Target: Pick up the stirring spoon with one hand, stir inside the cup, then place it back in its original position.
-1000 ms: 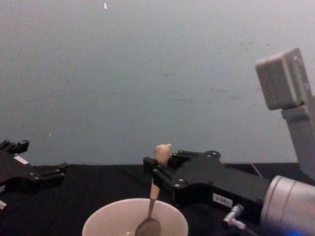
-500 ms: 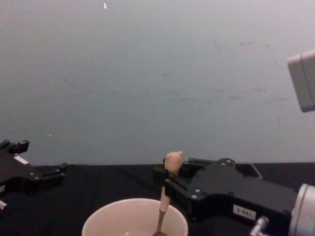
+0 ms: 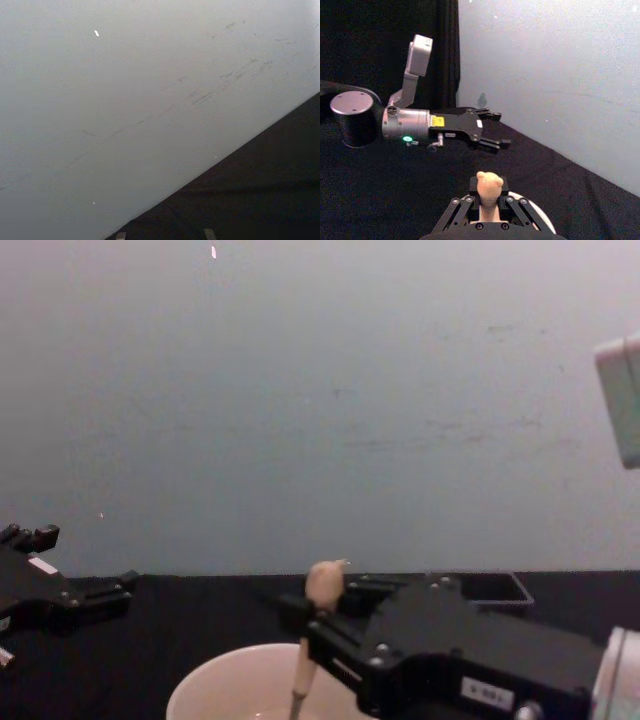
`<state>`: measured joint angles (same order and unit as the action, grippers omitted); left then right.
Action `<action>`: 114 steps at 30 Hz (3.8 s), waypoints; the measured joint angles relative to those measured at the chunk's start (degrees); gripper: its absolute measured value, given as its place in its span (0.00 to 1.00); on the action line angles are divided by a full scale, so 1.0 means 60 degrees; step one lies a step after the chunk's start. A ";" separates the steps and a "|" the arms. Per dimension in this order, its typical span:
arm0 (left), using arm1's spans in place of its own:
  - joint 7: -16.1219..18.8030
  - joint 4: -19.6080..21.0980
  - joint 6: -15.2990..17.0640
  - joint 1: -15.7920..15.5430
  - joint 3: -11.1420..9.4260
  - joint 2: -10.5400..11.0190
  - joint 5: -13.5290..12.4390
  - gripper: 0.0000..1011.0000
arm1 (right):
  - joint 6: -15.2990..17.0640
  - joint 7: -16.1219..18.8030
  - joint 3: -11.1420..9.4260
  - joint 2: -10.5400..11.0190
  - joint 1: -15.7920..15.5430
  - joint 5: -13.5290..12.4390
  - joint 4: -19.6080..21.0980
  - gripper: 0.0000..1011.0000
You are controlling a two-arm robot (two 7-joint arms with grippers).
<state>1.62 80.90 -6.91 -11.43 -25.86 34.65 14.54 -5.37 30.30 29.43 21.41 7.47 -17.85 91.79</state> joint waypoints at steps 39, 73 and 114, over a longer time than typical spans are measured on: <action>0.0000 0.0001 0.0000 0.0000 0.0000 0.0000 0.0001 0.99 | -0.0116 -0.0880 0.0055 -0.1154 0.1040 0.0728 -0.1536 0.19; 0.0000 0.0000 0.0000 0.0000 -0.0001 -0.0001 0.0000 0.99 | -0.0117 -0.0677 -0.1059 -0.0303 0.0742 -0.0598 0.0575 0.19; 0.0000 0.0000 0.0000 -0.0001 0.0000 0.0000 0.0000 0.99 | 0.0352 -0.0784 -0.2076 0.1058 0.0027 -0.0771 0.0983 0.19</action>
<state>1.62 80.90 -6.91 -11.44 -25.86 34.65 14.55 -3.26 25.59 16.97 27.75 7.63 -22.48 97.69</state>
